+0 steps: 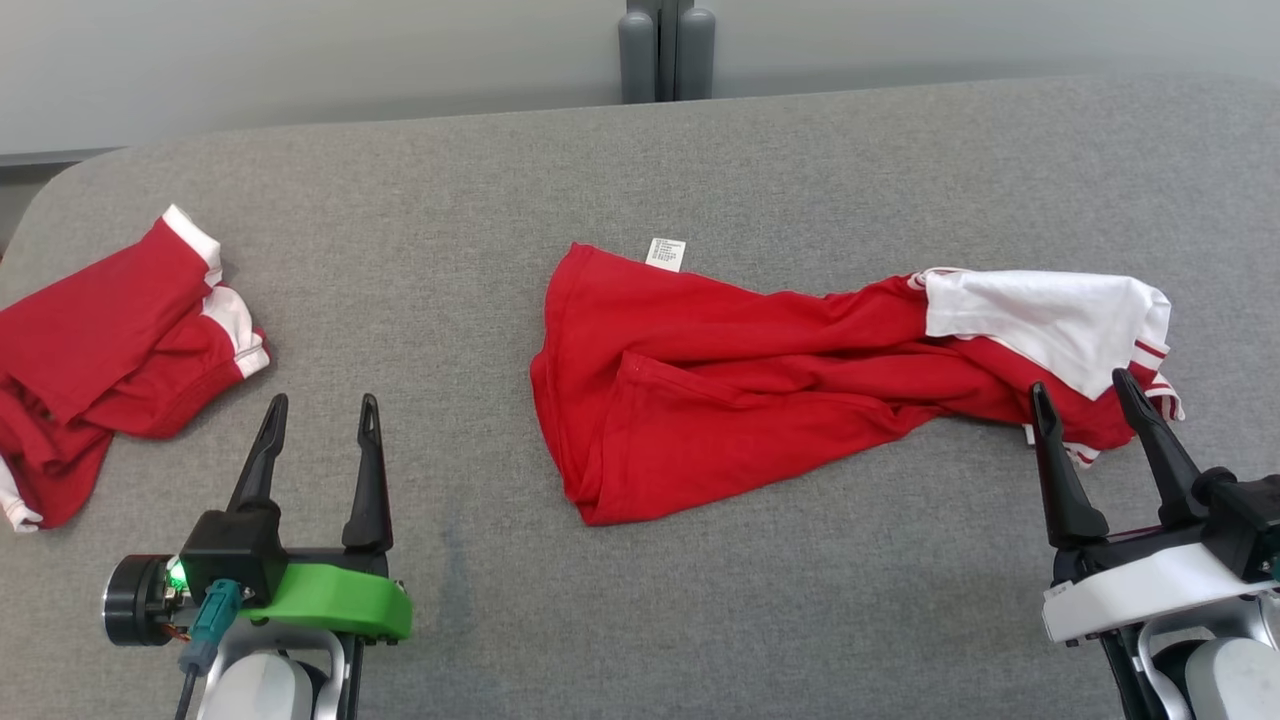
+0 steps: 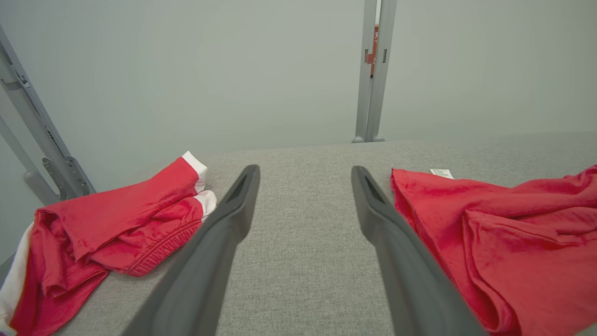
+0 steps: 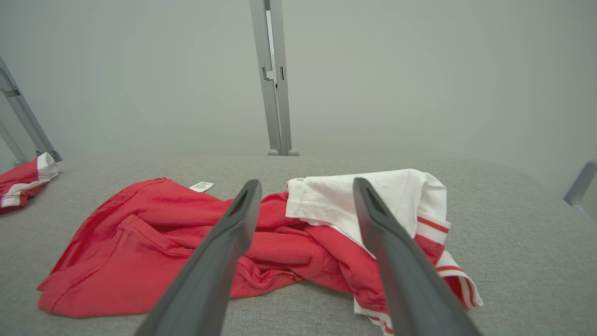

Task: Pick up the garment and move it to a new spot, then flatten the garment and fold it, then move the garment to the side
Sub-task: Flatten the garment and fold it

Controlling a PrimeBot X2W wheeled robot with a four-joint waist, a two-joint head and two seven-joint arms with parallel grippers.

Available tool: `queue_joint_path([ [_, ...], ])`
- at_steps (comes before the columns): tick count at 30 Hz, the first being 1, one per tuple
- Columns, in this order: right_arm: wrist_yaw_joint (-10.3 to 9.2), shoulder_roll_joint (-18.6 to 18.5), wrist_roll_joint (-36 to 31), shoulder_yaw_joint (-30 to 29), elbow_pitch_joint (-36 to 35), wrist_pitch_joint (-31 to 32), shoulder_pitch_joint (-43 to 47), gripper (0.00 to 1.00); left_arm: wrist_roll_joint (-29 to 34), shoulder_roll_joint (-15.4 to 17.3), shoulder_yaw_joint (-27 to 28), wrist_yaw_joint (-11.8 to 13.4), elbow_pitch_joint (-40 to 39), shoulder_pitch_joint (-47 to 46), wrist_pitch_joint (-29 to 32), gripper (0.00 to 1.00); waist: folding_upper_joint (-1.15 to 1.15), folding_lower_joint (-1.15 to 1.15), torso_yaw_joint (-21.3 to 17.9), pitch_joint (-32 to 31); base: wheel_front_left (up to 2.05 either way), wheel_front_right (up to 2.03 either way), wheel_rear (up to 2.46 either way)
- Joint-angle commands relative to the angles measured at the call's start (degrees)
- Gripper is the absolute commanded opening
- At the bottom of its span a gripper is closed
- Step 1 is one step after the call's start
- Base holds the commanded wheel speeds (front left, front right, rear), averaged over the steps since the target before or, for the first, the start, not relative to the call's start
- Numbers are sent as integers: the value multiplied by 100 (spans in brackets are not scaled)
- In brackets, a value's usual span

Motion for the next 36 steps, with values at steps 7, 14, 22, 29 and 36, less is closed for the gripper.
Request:
queue_joint_path([
  [7, -8, -132, 155, -290, 384, 121, -158, 100, -50, 72, -29, 38, -70, -124, 2, 100, 0, 0, 7, 176, 0, 0, 0],
  [14, -8, -237, 366, -457, 1188, 30, -619, 100, -35, 40, -107, 45, -93, -261, -8, 100, 0, 0, 12, 421, 0, 0, 0],
  [22, -8, -374, 606, -269, 1935, -27, -1191, 0, -48, 42, -147, 38, -24, -369, -23, 100, 0, 0, 40, 512, 0, 0, 0],
  [29, -8, -580, 812, -100, 1948, -195, -1636, 0, -61, 15, -160, 63, -35, -387, -41, 100, 0, 0, 70, 547, 0, 0, 0],
  [36, -8, -792, 1021, -74, 1914, -182, -2627, 0, -58, -21, -181, 47, -90, -508, -41, 100, 0, 0, 110, 756, 0, 0, 0],
])
